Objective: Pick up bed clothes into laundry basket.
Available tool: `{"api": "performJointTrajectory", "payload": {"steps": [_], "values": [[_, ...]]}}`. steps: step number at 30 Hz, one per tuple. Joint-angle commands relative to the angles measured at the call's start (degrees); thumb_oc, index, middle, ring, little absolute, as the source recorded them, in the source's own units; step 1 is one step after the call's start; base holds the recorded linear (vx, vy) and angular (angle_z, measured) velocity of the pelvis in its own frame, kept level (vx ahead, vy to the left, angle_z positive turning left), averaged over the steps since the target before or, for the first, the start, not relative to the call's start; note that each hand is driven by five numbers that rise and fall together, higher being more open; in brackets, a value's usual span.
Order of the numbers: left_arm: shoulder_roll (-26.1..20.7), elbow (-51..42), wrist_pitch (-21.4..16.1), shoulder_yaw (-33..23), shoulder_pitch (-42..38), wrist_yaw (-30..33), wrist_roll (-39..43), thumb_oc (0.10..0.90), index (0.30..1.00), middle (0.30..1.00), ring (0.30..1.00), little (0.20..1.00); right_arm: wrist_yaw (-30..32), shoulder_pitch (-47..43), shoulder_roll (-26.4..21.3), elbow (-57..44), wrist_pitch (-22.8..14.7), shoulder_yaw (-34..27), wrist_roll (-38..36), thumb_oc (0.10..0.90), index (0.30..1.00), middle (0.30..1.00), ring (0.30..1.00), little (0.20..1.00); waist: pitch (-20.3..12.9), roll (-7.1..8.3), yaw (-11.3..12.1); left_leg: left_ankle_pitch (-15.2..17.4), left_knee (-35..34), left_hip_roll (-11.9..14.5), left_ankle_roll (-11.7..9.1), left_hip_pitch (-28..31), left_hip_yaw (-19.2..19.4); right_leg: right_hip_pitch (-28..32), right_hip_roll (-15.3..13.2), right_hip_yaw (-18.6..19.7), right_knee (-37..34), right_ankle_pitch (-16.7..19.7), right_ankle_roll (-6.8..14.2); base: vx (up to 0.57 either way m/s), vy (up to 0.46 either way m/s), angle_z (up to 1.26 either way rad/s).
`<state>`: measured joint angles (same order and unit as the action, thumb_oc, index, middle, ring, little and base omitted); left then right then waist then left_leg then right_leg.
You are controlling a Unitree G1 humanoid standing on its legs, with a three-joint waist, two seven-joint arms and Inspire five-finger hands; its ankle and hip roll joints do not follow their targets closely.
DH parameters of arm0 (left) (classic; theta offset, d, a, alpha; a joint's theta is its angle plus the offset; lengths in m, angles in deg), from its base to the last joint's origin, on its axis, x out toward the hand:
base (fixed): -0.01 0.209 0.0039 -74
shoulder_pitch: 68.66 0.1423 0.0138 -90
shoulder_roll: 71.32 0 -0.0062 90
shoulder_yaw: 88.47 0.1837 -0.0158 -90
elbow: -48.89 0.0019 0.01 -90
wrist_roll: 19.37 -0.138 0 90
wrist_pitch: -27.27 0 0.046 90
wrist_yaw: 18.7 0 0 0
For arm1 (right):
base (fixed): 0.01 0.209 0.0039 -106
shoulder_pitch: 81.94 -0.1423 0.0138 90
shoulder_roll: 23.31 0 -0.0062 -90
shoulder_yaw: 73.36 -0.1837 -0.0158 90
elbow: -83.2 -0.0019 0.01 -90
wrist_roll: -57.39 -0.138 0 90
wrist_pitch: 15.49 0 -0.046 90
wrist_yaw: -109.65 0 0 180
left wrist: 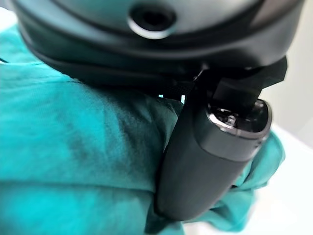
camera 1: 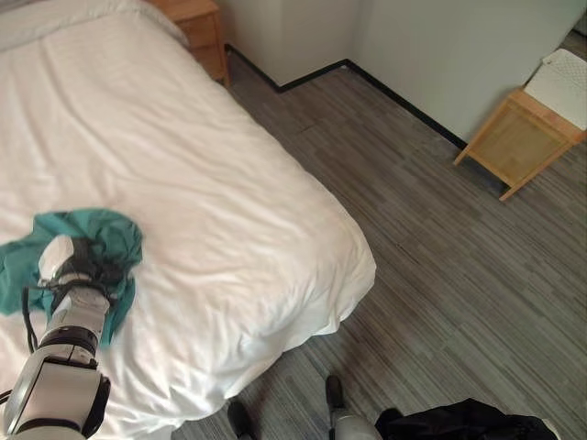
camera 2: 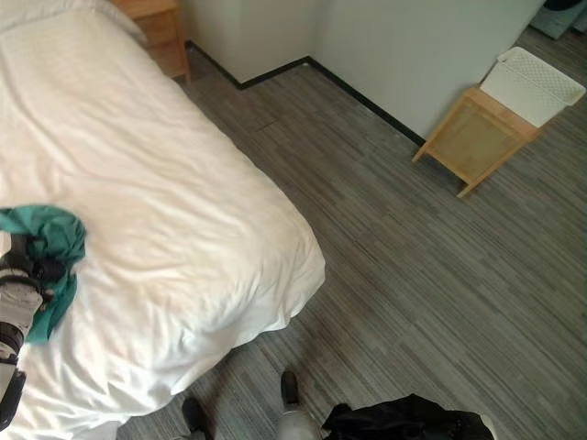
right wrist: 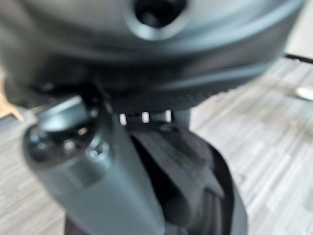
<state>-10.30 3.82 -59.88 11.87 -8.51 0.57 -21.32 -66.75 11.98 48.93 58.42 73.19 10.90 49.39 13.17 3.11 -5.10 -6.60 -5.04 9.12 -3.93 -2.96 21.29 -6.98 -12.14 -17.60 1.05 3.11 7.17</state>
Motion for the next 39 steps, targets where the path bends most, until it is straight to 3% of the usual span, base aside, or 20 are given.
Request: {"api": "performJointTrajectory", "payload": {"steps": [1,5,6,7,8,11,13,16,17,21,22,26,28,29,31,32,33,34,36,39], "values": [[2.67,-28.31,-11.5,-8.0,7.04,0.79,0.37,0.4,0.3,0.3,0.3,0.3,3.03,-3.02,-9.57,-8.22,-4.45,-4.48,0.31,0.4,0.3,0.3,0.3,0.3,-0.01,-2.29,3.81,-0.19,0.5,5.62,-2.81,-2.17,-0.55,8.17,-6.54,2.71,12.48,-3.38,5.84,-0.32,-0.119,-0.26],[6.6,-44.19,-14.35,-12.96,20.55,-2.27,-0.15,0.4,0.3,0.3,0.3,0.3,1.9,-0.34,-7.94,-8.94,-4.14,-5.28,2.06,0.4,0.3,0.3,0.3,0.3,-1.8,-1.27,6.63,-1.39,0.78,6.36,-3.11,-2.95,0.09,11.39,-8.16,6.73,16.44,-0.5,7.33,-0.34,-0.271,-0.28],[9.59,-49.99,-16.79,-14.74,26.42,-3.35,1.91,0.4,0.3,0.3,0.3,0.3,0.77,0.3,-6.15,-7.17,-3.77,-5.21,2.46,0.4,0.3,0.3,0.3,0.3,-2.19,-0.54,8.63,-3.11,1.37,8.31,-4.11,-4.77,-0.29,15.81,-8.11,8.52,14.66,-0.76,7.83,-0.42,-0.404,-0.35],[9.64,-50.26,-16.73,-14.93,26.72,-3.45,1.96,0.4,0.3,0.3,0.3,0.3,0.76,0.3,-6.2,-7.14,-3.81,-5.11,2.46,0.4,0.3,0.3,0.3,0.3,-2.27,-0.72,8.72,-3.34,1.2,8.52,-4.11,-4.69,-0.12,15.83,-7.88,8.67,14.26,-0.38,7.83,-0.41,-0.405,-0.52],[10.98,-52.29,-17.38,-15.16,27.99,-3.87,3.35,0.4,0.3,0.3,0.3,0.3,0.51,-0.02,-6.14,-6.4,-3.79,-5.12,2.8,0.4,0.3,0.3,0.3,0.3,-2.06,-0.55,9.57,-4.62,1.32,9.45,-4.71,-5.47,-0.97,16.95,-7.4,9.68,13.16,-1.58,7.81,-0.25,-0.239,-0.51],[13.95,-54.13,-18.18,-16.02,32.07,-4.7,5.14,0.4,0.3,0.3,0.3,0.3,0.15,-0.82,-6.93,-4.32,-4.24,-4.86,2.66,0.4,0.3,0.3,0.3,0.3,-1.41,-0.94,12.11,-8.74,2.19,15.26,-7.16,-7.3,-1.5,21.89,-3.36,8.17,6.83,-16.63,5.78,-0.36,-0.435,-0.46],[15.68,-55.07,-18.78,-16.03,34.21,-6.47,6.83,0.4,0.3,0.3,0.3,0.3,-0.1,-1.94,-8.99,-3.57,-5.13,-4.0,2.35,0.4,0.3,0.3,0.3,0.3,-0.61,-2.47,12.59,-11.78,3.28,19.95,-8.61,-8.3,-0.7,23.32,0.46,7.47,3.22,-18.97,3.94,-0.42,-0.521,-0.69],[17.89,-55.29,-18.55,-13.13,34.49,-7.74,7.31,0.4,0.3,0.3,0.3,0.3,0.0,-2.46,-11.73,-3.2,-5.42,-4.04,2.48,0.4,0.3,0.3,0.3,0.3,0.71,-4.12,11.02,-12.46,3.84,20.95,-8.95,-7.17,-1.42,23.77,2.17,6.8,2.33,-18.77,2.49,-0.33,-0.29,-0.36],[18.6,-55.23,-18.94,-10.12,33.39,-8.6,7.66,0.4,0.3,0.3,0.3,0.3,-0.27,-2.46,-13.97,-3.68,-5.74,-4.65,1.9,0.4,0.3,0.3,0.3,0.3,1.73,-4.26,9.6,-10.52,6.15,17.82,-8.51,-6.24,-4.97,23.46,2.44,7.12,2.09,-17.77,1.4,-0.38,-0.296,-0.43],[20.01,-54.18,-18.92,-2.98,29.93,-11.01,8.44,0.4,0.3,0.3,0.3,0.3,-0.47,-3.88,-17.3,-3.35,-6.17,-5.1,0.64,0.4,0.3,0.3,0.3,0.3,1.52,-3.73,7.46,-0.72,15.37,6.04,-5.8,-5.18,-10.4,22.62,3.63,7.88,-3.29,-12.66,-0.45,-0.32,-0.272,-0.23],[20.03,-54.11,-18.95,-2.95,29.82,-11.0,8.44,0.4,0.3,0.3,0.3,0.3,-0.47,-3.9,-17.33,-3.33,-6.18,-5.15,0.64,0.4,0.3,0.3,0.3,0.3,1.46,-3.83,7.46,-0.77,15.47,6.08,-5.7,-5.44,-10.44,22.51,3.69,7.86,-3.45,-12.41,-0.42,-0.2,-0.156,-0.02],[21.5,-54.77,-19.43,2.49,26.33,-12.18,9.22,0.4,0.3,0.3,0.3,0.3,0.29,-7.33,-19.86,-3.23,-6.34,-3.7,0.92,0.4,0.3,0.3,0.3,0.3,0.17,-3.32,5.4,8.64,21.35,-6.21,-2.86,-1.63,-14.75,18.44,5.21,10.47,-5.28,-8.06,-0.76,-0.24,-0.138,-0.31],[22.25,-54.81,-19.92,4.63,24.89,-12.36,9.6,0.4,0.3,0.3,0.3,0.3,0.05,-8.74,-21.27,-3.74,-6.59,-3.83,0.08,0.4,0.3,0.3,0.3,0.3,-0.55,-3.03,4.45,11.59,21.22,-10.01,-1.71,1.04,-15.75,16.45,5.96,11.46,-5.31,-6.51,-0.47,-0.18,-0.065,-0.76],[22.71,-54.8,-20.05,6.11,23.7,-12.6,10.35,0.4,0.3,0.3,0.3,0.3,-0.21,-9.56,-22.21,-4.25,-6.85,-4.29,-1.22,0.4,0.3,0.3,0.3,0.3,-1.25,-2.88,3.5,13.8,20.12,-10.34,-1.05,3.07,-15.32,16.0,6.42,11.57,-5.61,-6.48,-0.27,-0.09,-0.021,-0.54],[23.76,-56.08,-20.64,11.8,20.6,-12.29,13.93,0.4,0.3,0.3,0.3,0.3,6.14,-18.25,-20.67,-22.67,-5.57,4.27,3.93,0.4,0.3,0.3,0.3,0.3,-2.02,-3.63,2.94,14.25,13.52,-9.67,0.42,7.0,-13.81,14.52,7.1,10.91,-5.07,-5.25,-0.08,-0.04,0.057,-0.37],[26.38,-57.25,-19.3,14.07,16.75,-10.32,16.16,0.4,0.3,0.3,0.3,0.3,12.19,-18.51,-10.9,-36.74,-4.09,9.19,11.39,0.4,0.3,0.3,0.3,0.3,-2.74,-3.82,1.76,13.81,11.52,-9.53,0.91,7.63,-12.92,14.02,7.0,11.27,-4.82,-4.58,0.15,0.03,0.117,-0.61],[26.16,-56.77,-18.53,13.35,13.3,-7.56,14.66,0.4,0.3,0.3,0.3,0.3,11.69,-14.63,-8.52,-43.44,-6.28,8.85,14.02,0.4,0.3,0.3,0.3,0.3,-2.99,-4.08,0.02,13.56,10.23,-9.52,1.42,7.97,-12.2,13.29,7.15,11.98,-4.45,-4.14,0.36,0.04,0.125,-0.66],[26.28,-53.42,-18.48,15.62,9.75,-6.96,13.39,0.4,0.3,0.3,0.3,0.3,12.2,-15.58,-9.31,-44.68,-5.23,7.87,15.24,0.4,0.3,0.3,0.3,0.3,-3.27,-4.14,-0.85,12.97,8.03,-9.43,1.85,8.84,-11.3,12.32,7.6,12.74,-3.85,-3.9,0.55,-0.01,0.103,-0.66],[28.85,-49.16,-17.29,17.97,-1.33,-1.95,8.12,0.4,0.3,0.3,0.3,0.3,14.0,-7.53,-8.16,-60.28,-7.14,1.07,20.65,0.4,0.3,0.3,0.3,0.3,-3.51,-4.33,-5.99,10.92,0.44,-7.62,2.43,11.78,-7.07,8.6,9.12,14.64,0.13,-3.53,2.74,0.0,0.05,-0.66],[29.13,-47.96,-15.67,19.04,-4.23,0.72,3.4,0.4,0.3,0.3,0.3,0.3,14.84,-5.13,-7.92,-63.86,-7.66,-0.19,22.21,0.4,0.3,0.3,0.3,0.3,-2.98,-4.2,-6.65,10.8,0.04,-7.06,2.66,11.93,-6.39,6.73,9.44,14.9,3.18,-4.23,3.55,0.0,-0.013,-0.67]]}}
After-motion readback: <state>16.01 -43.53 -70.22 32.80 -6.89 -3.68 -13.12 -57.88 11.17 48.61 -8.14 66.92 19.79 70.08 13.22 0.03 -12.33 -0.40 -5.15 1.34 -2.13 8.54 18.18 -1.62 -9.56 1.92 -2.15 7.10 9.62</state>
